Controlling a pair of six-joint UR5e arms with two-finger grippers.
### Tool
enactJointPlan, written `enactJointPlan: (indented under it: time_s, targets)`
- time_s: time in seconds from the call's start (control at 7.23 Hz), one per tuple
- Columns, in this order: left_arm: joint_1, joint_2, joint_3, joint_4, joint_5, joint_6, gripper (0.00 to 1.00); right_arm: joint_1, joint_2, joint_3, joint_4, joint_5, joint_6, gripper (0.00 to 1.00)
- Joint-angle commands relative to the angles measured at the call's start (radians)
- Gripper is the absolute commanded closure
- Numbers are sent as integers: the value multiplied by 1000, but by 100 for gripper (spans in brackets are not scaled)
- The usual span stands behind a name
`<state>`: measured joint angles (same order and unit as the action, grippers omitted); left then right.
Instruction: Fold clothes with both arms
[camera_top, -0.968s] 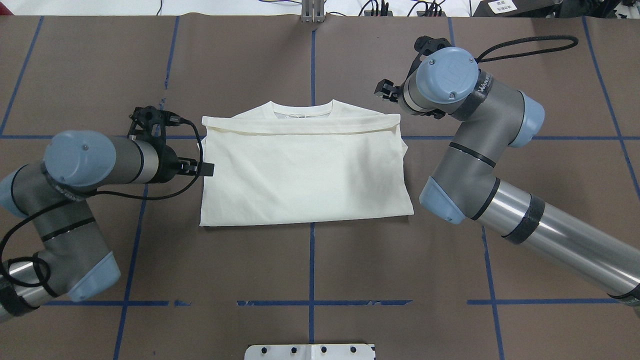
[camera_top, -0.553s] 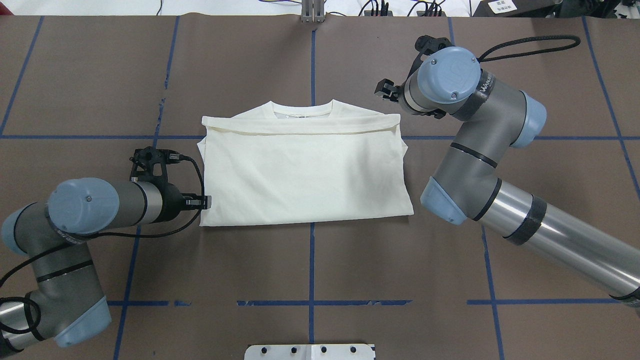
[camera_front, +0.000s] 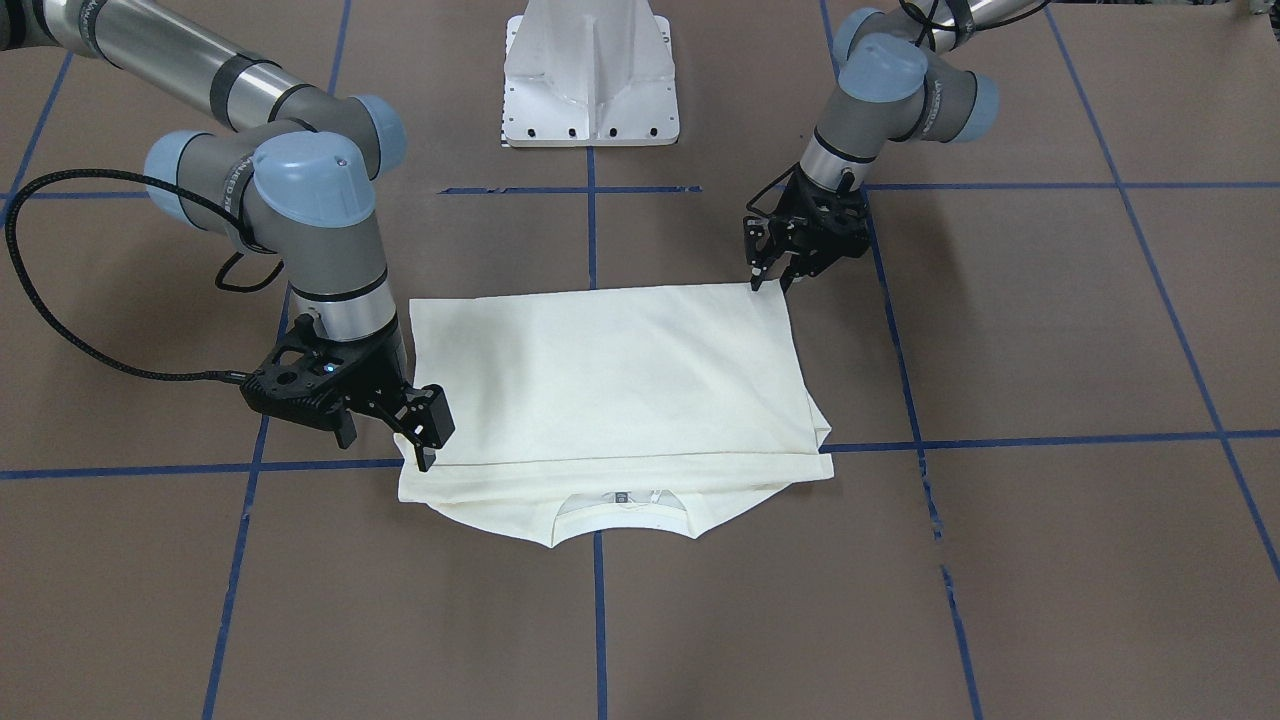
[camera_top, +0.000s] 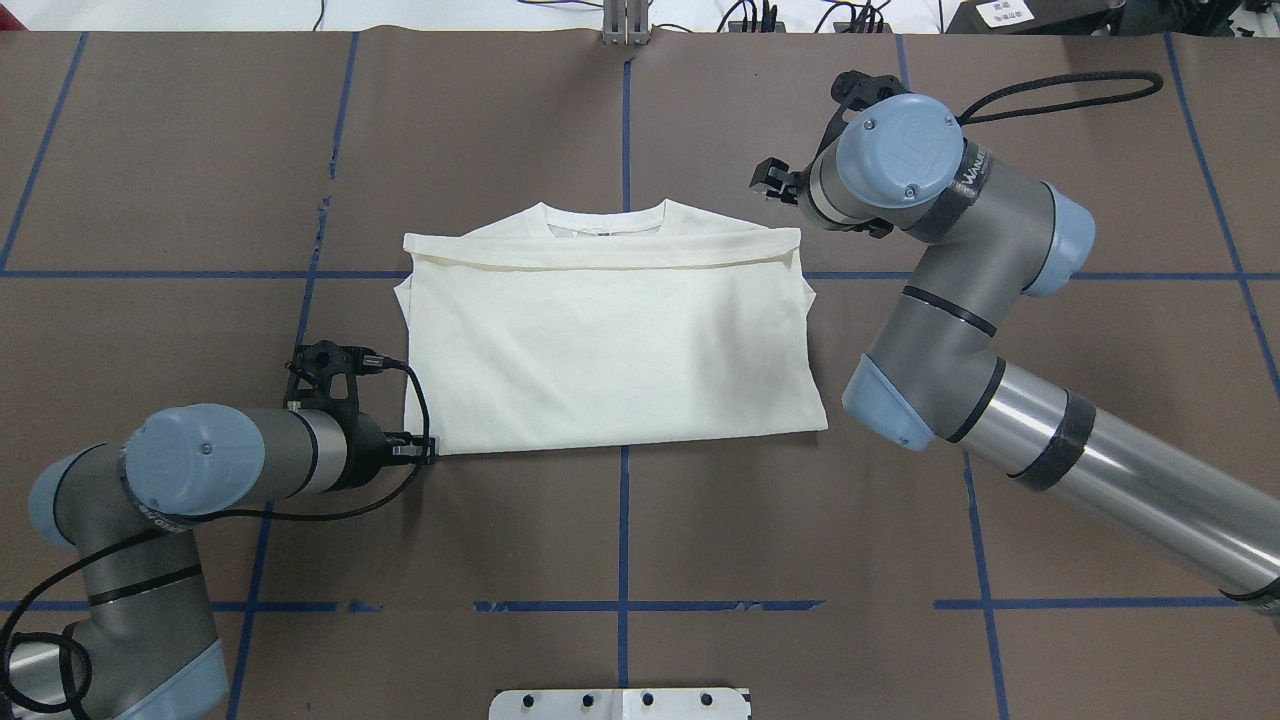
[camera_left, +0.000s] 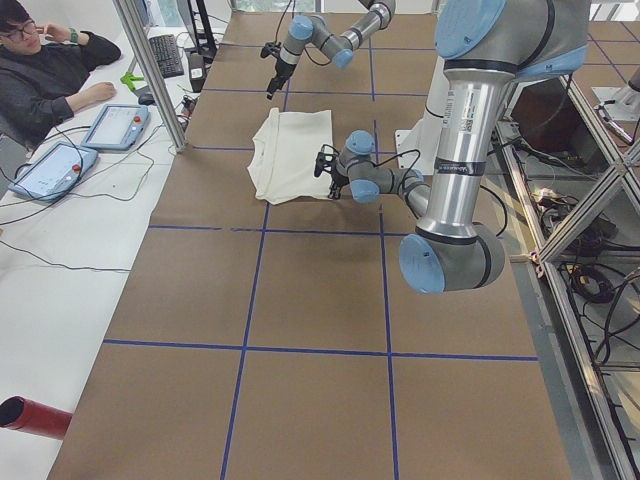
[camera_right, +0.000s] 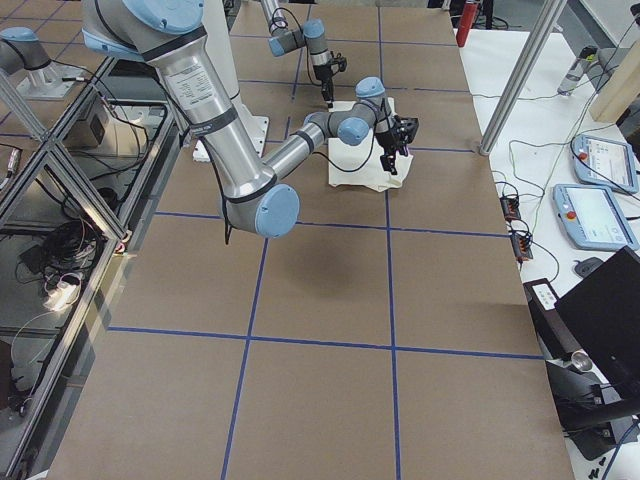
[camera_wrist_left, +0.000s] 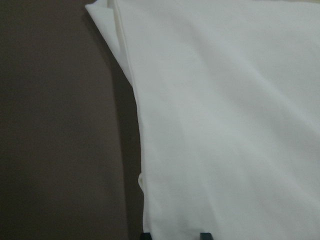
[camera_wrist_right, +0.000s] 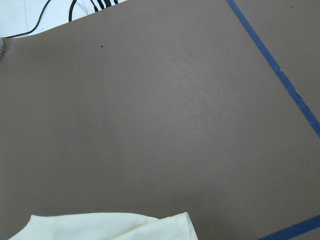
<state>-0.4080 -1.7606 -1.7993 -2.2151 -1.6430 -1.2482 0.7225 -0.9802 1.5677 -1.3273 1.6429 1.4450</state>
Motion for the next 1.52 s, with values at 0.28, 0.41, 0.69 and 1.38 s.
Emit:
enactJointPlan:
  time_s: [0.28, 0.41, 0.69, 1.38]
  targets:
    - [2, 20, -2, 0, 14, 1, 100, 0, 0, 0, -1, -2, 0, 0]
    - [0, 23, -3, 0, 14, 6, 100, 0, 0, 0, -1, 0, -2, 0]
    - [-30, 21, -2, 8, 11, 91, 100, 0, 0, -1, 0, 0, -2, 0]
    - [-423, -402, 576, 3, 2, 507, 100, -3, 3, -1, 0, -5, 6, 0]
